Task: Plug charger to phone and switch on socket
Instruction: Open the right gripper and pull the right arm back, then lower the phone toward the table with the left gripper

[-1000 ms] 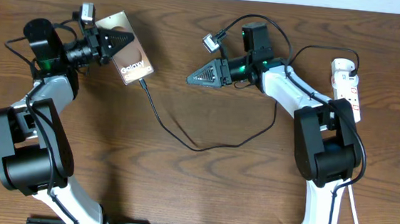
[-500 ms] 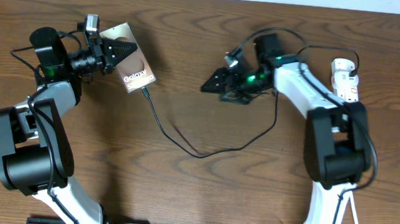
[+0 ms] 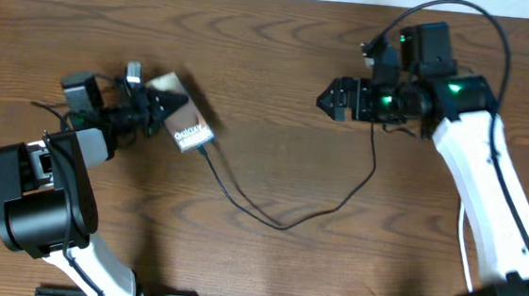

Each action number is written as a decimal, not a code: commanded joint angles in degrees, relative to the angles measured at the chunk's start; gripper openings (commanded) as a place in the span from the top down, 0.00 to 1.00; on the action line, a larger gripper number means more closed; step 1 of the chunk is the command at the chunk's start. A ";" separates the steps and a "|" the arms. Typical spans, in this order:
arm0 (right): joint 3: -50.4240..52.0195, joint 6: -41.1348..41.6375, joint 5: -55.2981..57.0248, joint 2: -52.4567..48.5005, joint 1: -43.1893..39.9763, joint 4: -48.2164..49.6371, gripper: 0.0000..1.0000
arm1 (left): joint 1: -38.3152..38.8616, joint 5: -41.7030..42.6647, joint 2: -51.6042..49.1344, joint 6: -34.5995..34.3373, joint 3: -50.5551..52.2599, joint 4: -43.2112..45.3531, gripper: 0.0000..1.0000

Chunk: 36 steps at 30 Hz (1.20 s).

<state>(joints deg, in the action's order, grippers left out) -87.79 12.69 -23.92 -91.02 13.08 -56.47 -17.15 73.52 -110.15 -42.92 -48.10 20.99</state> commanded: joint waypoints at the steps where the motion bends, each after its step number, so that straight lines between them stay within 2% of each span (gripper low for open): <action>1: -0.68 -0.96 5.03 3.48 0.13 -1.14 0.01 | 1.40 -8.39 0.79 10.73 -0.11 -7.45 0.93; 4: -0.68 -1.01 5.97 5.38 0.13 -2.12 0.01 | 3.06 -14.29 0.79 14.47 -0.11 -14.14 0.93; 9: -0.68 -1.01 7.23 5.73 0.13 -3.30 0.01 | 5.14 -18.29 0.79 15.30 -0.11 -16.13 0.93; 15: -0.68 -0.98 7.48 5.73 0.15 -4.90 0.01 | 6.73 -28.02 0.79 16.37 -0.13 -20.94 0.93; 29: -0.66 -0.98 7.50 5.73 0.52 -5.07 0.01 | 6.84 -28.11 0.79 16.55 -0.13 -21.66 0.92; 36: -0.66 -0.98 7.50 5.73 0.52 -5.07 0.01 | 6.84 -27.85 0.79 16.52 -0.13 -22.12 0.89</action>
<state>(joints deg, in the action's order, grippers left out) -87.79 12.49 -16.84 -85.71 13.26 -61.52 -10.41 50.65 -109.08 -28.16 -48.03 -0.16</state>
